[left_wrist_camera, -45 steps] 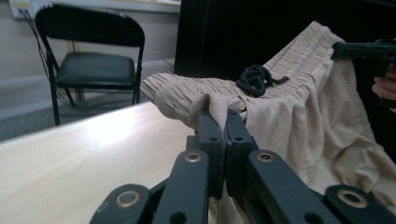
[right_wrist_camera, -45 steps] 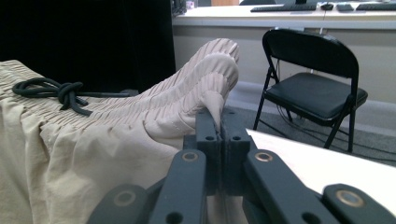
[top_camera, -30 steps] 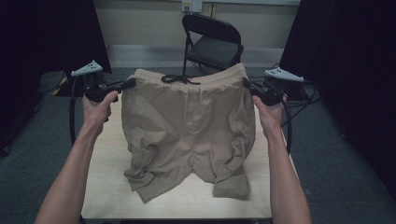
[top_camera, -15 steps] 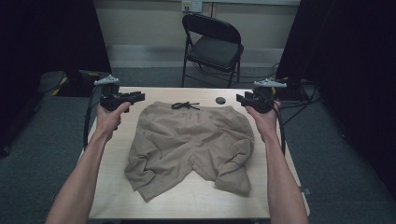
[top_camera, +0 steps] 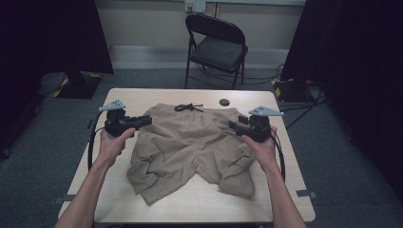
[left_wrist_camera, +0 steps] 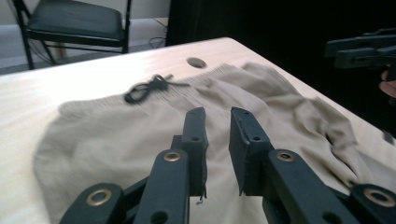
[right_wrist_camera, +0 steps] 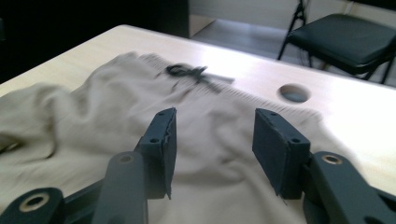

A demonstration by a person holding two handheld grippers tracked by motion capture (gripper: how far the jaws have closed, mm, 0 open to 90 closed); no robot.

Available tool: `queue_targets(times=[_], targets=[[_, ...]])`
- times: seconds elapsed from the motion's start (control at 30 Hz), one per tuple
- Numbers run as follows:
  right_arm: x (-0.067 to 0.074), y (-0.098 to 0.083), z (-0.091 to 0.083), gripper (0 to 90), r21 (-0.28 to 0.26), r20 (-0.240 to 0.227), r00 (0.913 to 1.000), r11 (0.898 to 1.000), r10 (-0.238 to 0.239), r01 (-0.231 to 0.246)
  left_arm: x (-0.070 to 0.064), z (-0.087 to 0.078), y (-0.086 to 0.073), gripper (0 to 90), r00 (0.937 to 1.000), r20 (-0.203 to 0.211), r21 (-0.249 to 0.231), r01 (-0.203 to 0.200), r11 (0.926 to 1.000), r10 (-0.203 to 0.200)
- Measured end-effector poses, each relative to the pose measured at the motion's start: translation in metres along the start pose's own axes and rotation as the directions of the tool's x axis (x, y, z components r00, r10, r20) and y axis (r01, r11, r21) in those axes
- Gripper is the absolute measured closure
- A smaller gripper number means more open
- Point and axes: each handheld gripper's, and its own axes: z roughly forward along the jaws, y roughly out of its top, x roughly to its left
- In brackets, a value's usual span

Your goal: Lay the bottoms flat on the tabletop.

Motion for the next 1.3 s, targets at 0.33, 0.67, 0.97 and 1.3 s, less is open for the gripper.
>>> queue_targets(times=[0.33,0.67,0.97,1.3], targets=[[0.037,-0.042,-0.004,51.2,0.059,-0.069,0.9971,0.998,-0.03,0.035,-0.032,-0.016,-0.049,75.9,0.9983,0.059,0.054,-0.006,0.9985,0.003],[0.062,-0.094,-0.012,52.2,0.171,-0.139,0.9899,0.984,-0.03,0.054,-0.053,0.0,-0.107,68.5,0.9948,0.1,0.201,0.001,0.9796,-0.021],[0.053,-0.13,-0.024,35.0,0.233,-0.092,0.9955,0.971,-0.022,0.043,-0.038,0.003,-0.129,56.4,0.9994,-0.019,0.259,0.034,0.9653,-0.03],[0.05,-0.145,-0.035,41.8,0.273,-0.056,0.9967,0.959,-0.058,0.071,-0.023,0.002,-0.132,59.6,0.9956,-0.076,0.226,0.072,0.9715,-0.056]])
